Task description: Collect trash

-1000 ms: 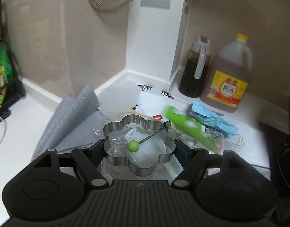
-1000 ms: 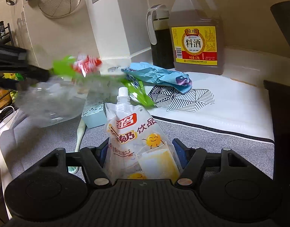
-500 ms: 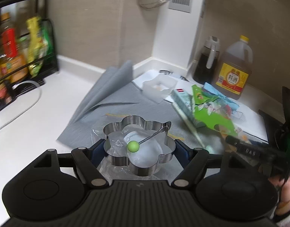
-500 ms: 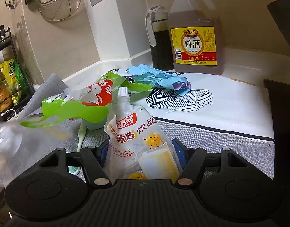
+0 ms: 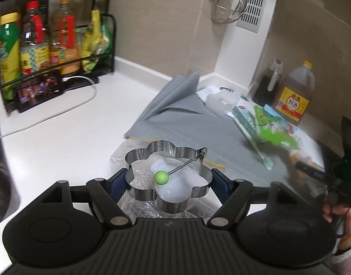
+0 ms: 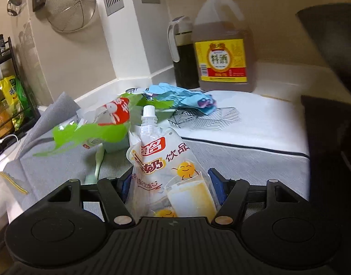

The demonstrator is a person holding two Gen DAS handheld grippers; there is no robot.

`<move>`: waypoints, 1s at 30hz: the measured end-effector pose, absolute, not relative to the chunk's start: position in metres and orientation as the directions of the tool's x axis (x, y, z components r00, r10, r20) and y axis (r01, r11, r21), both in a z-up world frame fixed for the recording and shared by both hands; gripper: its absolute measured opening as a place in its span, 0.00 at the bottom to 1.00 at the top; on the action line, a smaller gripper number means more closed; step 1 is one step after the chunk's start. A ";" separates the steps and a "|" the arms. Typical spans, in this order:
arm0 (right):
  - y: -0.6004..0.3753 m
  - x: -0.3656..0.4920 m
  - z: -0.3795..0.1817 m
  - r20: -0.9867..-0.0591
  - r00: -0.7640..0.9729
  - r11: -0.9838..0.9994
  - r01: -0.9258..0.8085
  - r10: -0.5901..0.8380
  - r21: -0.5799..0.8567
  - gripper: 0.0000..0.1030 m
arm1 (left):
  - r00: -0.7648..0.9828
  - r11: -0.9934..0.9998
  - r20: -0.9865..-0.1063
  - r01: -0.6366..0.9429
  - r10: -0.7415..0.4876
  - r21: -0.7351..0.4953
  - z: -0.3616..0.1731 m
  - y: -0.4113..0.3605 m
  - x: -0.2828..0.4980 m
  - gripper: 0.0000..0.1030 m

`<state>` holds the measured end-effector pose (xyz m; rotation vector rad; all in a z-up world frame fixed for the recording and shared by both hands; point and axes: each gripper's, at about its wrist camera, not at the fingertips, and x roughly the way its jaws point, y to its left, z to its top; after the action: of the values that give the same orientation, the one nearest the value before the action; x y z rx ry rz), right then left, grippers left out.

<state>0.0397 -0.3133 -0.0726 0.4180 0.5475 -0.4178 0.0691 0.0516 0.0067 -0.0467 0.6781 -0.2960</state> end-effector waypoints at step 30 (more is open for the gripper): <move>-0.215 -0.068 -0.014 -0.548 0.771 0.884 0.453 -0.325 0.114 0.66 | 0.740 0.957 -0.607 0.229 -0.290 -0.178 -0.048 0.139 -0.053 0.79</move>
<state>-0.0675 -0.2151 -0.0139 0.2463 0.5454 -0.4264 -0.0530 0.1385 -0.0484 -0.0944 0.6807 -0.2849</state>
